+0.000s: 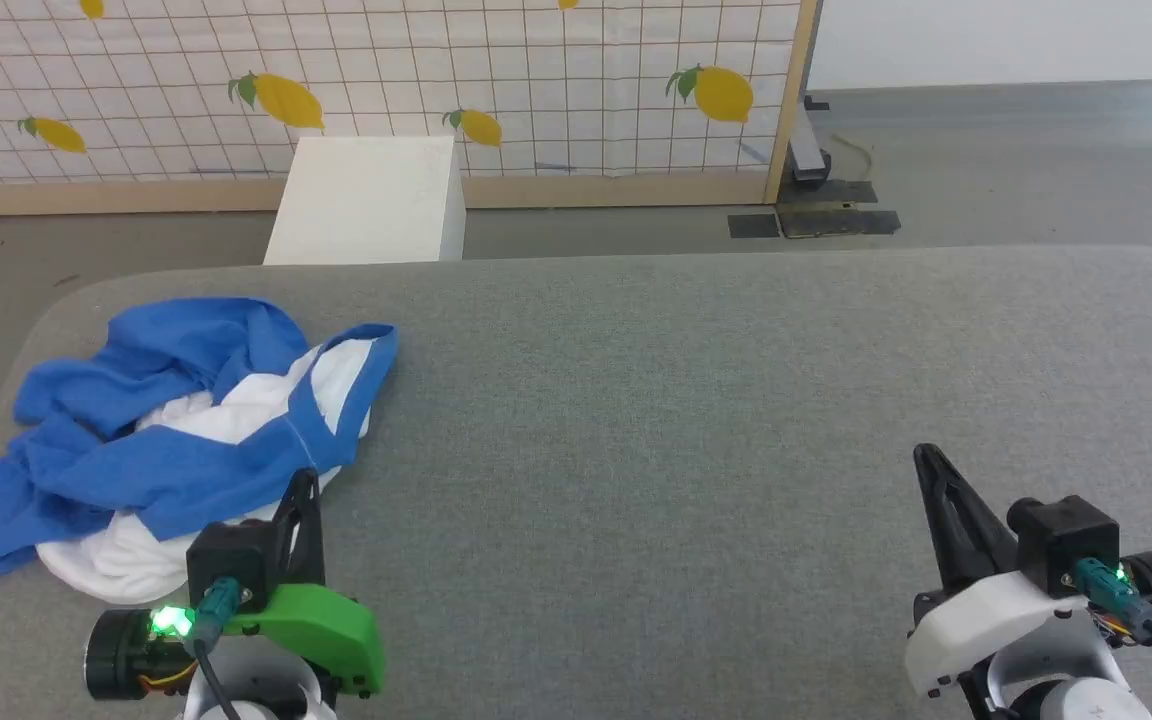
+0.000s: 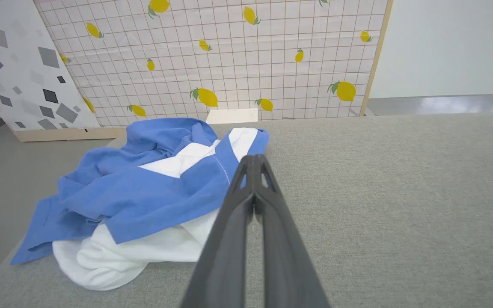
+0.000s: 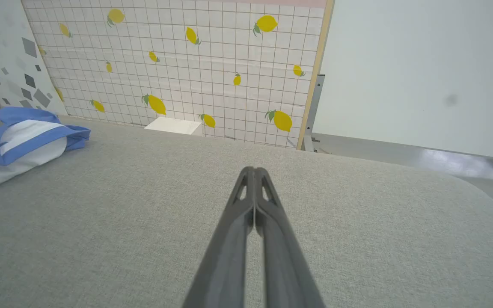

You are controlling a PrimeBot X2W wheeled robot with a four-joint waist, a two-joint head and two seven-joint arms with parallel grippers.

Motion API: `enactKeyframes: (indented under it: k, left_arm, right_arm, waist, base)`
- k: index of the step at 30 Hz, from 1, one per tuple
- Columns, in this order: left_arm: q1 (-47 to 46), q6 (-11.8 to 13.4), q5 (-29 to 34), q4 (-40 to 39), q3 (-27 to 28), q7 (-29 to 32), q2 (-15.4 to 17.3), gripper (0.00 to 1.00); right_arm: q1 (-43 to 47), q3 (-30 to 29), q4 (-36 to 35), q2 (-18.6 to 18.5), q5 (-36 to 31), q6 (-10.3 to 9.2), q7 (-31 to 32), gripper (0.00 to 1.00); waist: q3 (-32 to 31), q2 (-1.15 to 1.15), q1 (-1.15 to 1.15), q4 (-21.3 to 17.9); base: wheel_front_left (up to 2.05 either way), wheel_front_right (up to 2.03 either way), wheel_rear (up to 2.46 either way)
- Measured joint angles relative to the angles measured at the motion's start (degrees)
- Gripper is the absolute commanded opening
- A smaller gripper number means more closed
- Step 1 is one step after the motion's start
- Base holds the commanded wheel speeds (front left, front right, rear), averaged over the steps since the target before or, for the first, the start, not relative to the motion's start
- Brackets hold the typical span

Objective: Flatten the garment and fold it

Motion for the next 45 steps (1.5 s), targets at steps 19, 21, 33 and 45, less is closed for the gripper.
enactKeyframes:
  k: [19, 21, 33, 45]
  left_arm:
    - [0.0, 0.0, 0.0, 0.0, 0.0, 0.0, 0.0, 0.0]
    - [0.0, 0.0, 0.0, 0.0, 0.0, 0.0, 0.0, 0.0]
    - [0.0, 0.0, 0.0, 0.0, 0.0, 0.0, 0.0, 0.0]
    - [0.1, 0.0, -0.4, 0.0, -0.4, -0.1, 0.0, 1.0]
  right_arm:
    - [0.0, 0.0, 0.0, 0.0, 0.0, 0.0, 0.0, 0.0]
    - [0.0, 0.0, 0.0, 0.0, 0.0, 0.0, 0.0, 0.0]
    - [0.0, 0.0, 0.0, 0.0, 0.0, 0.0, 0.0, 0.0]
    - [0.0, -0.3, 0.1, 0.0, 0.2, 0.0, -0.1, 1.0]
  waist:
    - [0.0, 0.0, 0.0, 0.0]
    - [0.0, 0.0, 0.0, 0.0]
    - [0.0, 0.0, 0.0, 0.0]
    - [0.0, 0.0, 0.0, 0.0]
  base:
    - [0.0, 0.0, 0.0]
    - [0.0, 0.0, 0.0]
    - [0.0, 0.0, 0.0]
    - [0.0, 0.0, 0.0]
